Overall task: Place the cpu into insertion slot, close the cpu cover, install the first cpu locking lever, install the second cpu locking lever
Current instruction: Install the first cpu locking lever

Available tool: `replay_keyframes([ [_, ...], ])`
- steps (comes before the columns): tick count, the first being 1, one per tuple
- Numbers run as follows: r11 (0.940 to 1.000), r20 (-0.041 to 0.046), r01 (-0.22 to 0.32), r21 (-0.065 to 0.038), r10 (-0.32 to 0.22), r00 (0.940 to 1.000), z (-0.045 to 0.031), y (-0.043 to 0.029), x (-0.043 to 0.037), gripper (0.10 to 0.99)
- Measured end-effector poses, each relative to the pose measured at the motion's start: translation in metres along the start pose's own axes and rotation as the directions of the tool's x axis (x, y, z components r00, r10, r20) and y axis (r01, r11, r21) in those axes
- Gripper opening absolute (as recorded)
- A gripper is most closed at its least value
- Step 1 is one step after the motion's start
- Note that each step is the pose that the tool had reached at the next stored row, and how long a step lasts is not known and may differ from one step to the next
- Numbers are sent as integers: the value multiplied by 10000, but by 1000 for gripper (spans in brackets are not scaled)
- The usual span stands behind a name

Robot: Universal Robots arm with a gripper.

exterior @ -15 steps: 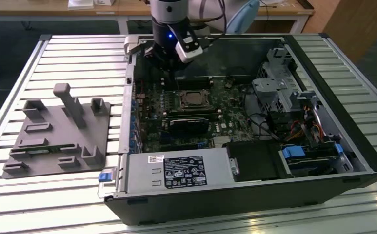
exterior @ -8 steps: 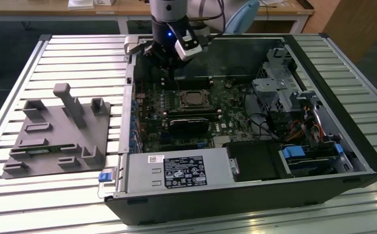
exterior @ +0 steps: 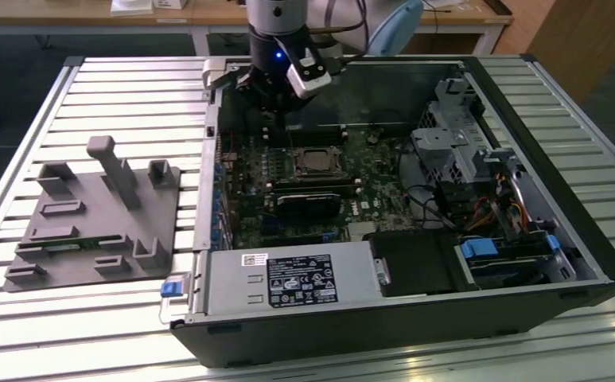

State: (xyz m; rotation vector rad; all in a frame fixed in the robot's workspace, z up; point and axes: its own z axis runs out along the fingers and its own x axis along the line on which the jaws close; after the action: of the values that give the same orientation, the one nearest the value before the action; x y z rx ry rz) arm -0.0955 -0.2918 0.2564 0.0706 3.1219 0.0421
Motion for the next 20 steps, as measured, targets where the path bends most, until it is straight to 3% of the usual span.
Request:
replay_keyframes([
  [9,10000,-1,14,0,-14,10000,1,3,-76,106],
  [17,10000,-8,27,0,-27,10000,6,13,-291,106],
  [19,10000,-10,30,-11,-30,10000,6,13,-309,106],
  [20,10000,-13,29,-66,-29,10000,7,11,-309,106],
])
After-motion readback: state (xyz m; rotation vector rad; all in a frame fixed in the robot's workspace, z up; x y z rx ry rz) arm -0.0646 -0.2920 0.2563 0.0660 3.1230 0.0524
